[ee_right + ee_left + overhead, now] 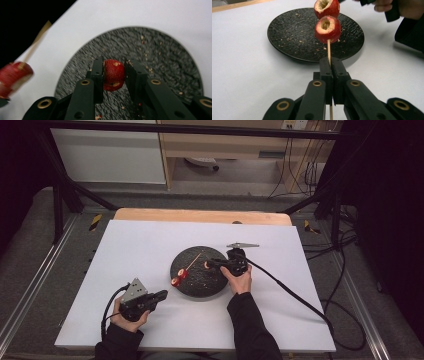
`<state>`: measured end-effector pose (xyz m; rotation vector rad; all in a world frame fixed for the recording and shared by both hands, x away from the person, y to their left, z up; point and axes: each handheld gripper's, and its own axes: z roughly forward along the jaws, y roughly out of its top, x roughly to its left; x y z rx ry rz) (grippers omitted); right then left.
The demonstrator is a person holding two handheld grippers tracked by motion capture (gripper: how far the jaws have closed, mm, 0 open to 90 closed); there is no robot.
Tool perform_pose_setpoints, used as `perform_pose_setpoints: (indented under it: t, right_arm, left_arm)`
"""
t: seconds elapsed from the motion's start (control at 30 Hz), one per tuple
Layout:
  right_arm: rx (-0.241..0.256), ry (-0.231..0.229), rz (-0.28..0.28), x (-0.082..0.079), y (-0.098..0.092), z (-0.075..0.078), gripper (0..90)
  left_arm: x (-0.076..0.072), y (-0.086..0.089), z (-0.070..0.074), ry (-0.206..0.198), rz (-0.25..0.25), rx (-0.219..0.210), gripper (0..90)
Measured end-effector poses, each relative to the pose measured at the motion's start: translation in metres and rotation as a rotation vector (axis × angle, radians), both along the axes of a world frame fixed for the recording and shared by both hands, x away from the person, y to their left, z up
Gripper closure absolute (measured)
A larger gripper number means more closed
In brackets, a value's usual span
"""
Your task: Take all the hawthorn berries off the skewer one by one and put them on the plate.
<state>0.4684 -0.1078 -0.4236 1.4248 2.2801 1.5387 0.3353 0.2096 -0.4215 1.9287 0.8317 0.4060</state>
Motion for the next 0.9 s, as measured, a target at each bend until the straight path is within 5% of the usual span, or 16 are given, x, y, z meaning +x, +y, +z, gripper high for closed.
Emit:
perform_pose_setpoints:
  t: [0.47,0.9]
  right_arm:
    - [-0.076,0.049,0.019,0.000,0.009,-0.023,68.5]
    - [-0.098,-0.065,0.012,-0.011,-0.001,0.003,33.4]
  left_arm:
    - [0.002,-0.001,-0.002,0.018,-0.002,0.007,88.0]
    - [0.002,-0.001,-0.003,0.027,-0.003,0.007,88.0]
